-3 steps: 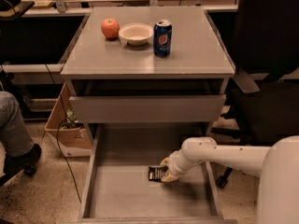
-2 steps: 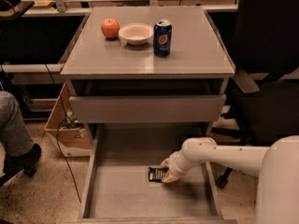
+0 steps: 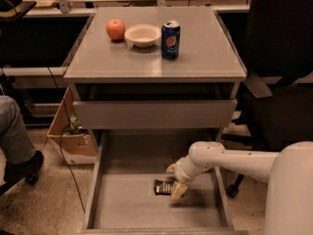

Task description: Place rxbar chocolate into middle drawer

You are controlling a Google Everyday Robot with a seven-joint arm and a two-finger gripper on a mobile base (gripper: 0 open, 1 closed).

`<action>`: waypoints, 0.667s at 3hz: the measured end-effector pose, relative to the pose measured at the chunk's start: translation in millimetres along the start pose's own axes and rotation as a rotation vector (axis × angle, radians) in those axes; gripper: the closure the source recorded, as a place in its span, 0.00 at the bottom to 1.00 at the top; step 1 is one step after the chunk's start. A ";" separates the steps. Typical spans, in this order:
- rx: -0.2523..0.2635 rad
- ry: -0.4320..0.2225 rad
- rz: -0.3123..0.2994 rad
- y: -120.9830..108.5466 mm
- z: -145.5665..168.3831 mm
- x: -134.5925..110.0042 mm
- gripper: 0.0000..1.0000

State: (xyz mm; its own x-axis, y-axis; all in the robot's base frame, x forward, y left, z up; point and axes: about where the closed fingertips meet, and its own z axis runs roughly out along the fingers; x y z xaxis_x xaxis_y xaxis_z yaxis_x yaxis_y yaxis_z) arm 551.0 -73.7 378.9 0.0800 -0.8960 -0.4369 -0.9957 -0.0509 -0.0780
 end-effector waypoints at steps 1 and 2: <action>-0.022 -0.026 0.019 2.3 -5.7 -6.9 0.00; -0.024 -0.086 0.056 9.0 -29.3 -14.7 0.00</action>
Offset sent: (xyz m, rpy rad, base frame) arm -0.0202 -0.0135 0.0683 0.1716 0.0719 -0.0885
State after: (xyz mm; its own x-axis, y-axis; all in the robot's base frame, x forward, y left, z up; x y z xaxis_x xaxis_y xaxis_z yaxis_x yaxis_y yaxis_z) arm 539.4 -73.8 410.9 0.0273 -0.8565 -0.5154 -0.9995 -0.0137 -0.0302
